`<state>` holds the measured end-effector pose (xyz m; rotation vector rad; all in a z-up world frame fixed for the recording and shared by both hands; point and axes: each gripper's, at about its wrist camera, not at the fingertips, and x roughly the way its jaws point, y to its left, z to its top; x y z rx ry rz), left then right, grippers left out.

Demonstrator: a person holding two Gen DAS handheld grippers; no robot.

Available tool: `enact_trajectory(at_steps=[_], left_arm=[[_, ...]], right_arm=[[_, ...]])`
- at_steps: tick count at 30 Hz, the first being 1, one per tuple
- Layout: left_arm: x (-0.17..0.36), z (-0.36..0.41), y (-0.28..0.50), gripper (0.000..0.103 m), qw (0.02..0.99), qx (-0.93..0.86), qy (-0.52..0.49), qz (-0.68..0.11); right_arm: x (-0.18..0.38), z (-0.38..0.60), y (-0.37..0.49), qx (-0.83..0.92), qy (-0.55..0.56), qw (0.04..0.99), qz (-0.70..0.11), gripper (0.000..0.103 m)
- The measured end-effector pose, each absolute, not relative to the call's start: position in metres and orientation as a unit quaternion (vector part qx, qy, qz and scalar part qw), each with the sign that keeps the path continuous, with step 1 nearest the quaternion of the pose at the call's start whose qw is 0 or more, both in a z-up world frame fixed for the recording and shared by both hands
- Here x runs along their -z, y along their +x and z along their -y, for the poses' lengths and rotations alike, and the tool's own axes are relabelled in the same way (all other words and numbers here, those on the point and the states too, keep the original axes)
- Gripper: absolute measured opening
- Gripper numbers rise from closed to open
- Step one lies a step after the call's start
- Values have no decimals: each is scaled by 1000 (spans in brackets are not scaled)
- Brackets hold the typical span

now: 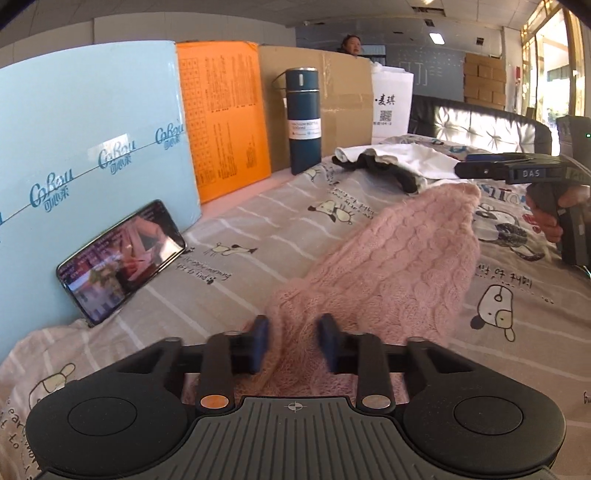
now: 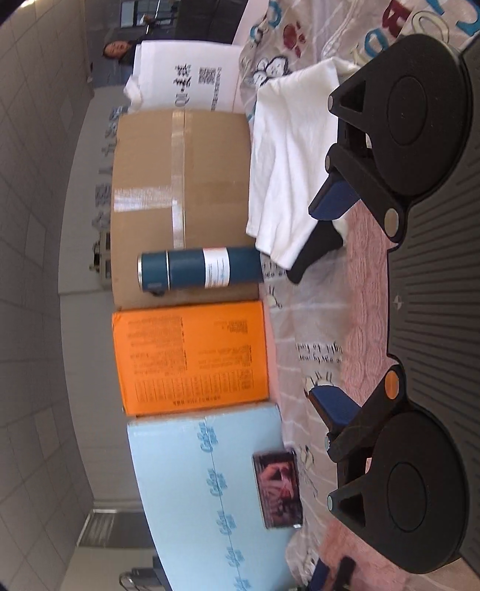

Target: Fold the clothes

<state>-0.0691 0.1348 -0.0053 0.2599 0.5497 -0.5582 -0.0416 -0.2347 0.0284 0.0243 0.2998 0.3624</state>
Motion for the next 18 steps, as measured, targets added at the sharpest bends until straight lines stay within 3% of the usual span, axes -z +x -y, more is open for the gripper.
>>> enact_trajectory(at_steps=[5, 18], left_arm=[[-5, -129, -99, 12, 921, 280, 157, -221], [-5, -101, -172, 12, 909, 321, 220, -148]], right_arm=[[-27, 201, -38, -272, -53, 948, -158, 97], [-32, 125, -41, -422, -241, 861, -153, 97]])
